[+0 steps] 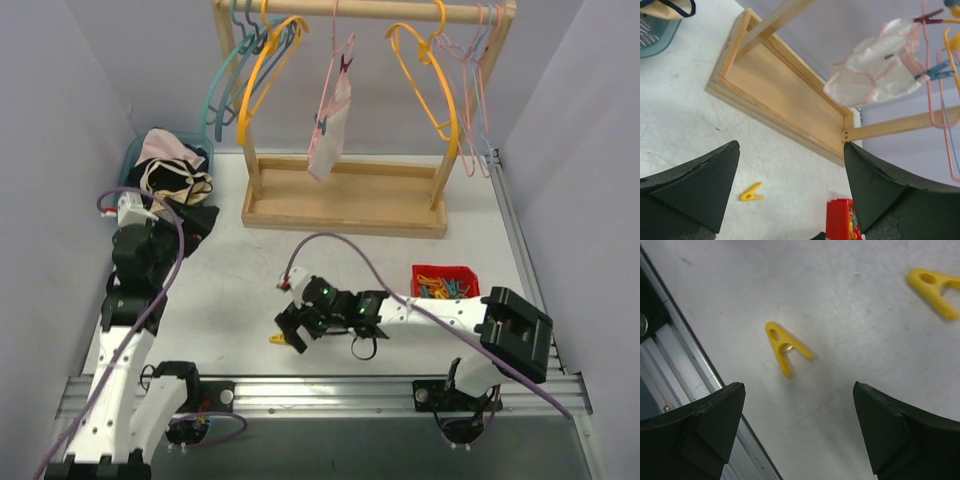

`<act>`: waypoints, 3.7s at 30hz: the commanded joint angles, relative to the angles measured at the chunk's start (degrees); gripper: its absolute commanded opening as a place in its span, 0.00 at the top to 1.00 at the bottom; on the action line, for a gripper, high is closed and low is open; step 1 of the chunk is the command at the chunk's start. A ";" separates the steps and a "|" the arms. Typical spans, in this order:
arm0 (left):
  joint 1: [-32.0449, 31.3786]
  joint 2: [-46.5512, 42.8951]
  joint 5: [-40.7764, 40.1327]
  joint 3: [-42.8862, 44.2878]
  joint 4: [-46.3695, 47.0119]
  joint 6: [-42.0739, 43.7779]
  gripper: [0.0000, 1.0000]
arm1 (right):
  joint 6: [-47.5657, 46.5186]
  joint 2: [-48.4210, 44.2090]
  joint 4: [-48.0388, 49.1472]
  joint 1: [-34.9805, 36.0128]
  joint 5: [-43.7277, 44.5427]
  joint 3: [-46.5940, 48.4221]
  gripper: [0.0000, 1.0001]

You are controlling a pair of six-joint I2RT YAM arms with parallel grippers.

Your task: Remove the underwear clipped to the hanger

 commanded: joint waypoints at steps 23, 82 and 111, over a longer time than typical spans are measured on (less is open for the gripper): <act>0.15 -19.11 7.95 -2.25 -21.68 9.95 0.06 | -14.20 21.34 -6.67 6.77 4.21 16.12 0.23; 0.15 -17.35 9.97 -3.04 -24.06 11.54 0.06 | 9.65 -18.67 -10.99 -21.38 13.80 1.17 0.22; 0.33 -21.57 9.62 -2.51 -27.22 12.59 0.06 | -33.97 23.87 -1.74 -17.92 -16.61 23.93 0.02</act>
